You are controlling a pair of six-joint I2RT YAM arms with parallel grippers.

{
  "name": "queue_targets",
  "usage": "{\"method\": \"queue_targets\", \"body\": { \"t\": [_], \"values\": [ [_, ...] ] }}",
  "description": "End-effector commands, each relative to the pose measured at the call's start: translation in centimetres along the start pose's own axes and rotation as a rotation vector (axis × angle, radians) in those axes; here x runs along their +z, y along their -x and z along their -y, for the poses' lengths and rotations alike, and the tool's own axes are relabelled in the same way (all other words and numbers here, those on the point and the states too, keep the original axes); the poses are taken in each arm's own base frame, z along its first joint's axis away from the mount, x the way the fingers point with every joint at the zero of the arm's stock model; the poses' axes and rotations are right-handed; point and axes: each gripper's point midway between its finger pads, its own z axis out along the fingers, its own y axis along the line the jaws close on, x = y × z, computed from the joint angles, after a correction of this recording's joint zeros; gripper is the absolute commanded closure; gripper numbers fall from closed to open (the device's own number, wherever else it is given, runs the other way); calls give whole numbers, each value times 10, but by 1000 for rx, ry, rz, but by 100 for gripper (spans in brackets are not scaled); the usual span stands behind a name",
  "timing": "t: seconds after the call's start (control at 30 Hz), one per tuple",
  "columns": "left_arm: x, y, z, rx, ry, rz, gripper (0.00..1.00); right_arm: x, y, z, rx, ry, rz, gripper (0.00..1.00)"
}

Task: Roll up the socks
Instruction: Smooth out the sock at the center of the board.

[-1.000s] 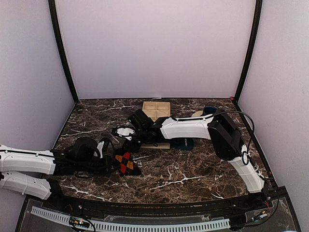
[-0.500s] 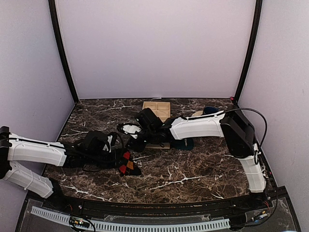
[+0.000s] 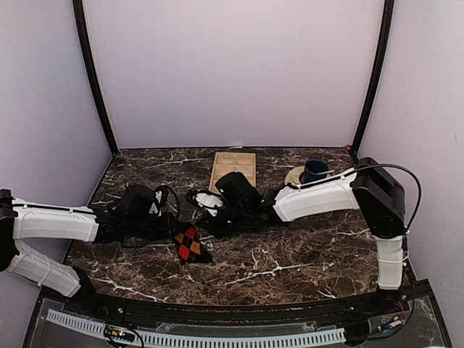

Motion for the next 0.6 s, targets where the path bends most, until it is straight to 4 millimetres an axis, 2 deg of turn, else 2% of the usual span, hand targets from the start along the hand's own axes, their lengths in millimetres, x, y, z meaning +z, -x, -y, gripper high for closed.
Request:
{"method": "queue_targets", "body": {
  "t": [0.0,0.07,0.1,0.33,0.57],
  "values": [
    [5,9,0,11,-28,1,90,1,10,-22,19,52,64,90],
    [9,10,1,13,-36,-11,90,3,9,-40,54,131,66,99],
    [10,11,3,14,-46,-15,90,4,7,-44,61,145,65,100],
    [16,6,9,4,-86,-45,91,6,-1,-62,117,218,74,100],
    [25,1,4,-1,-71,-64,92,12,-17,-74,157,266,60,100]
  ]
}}
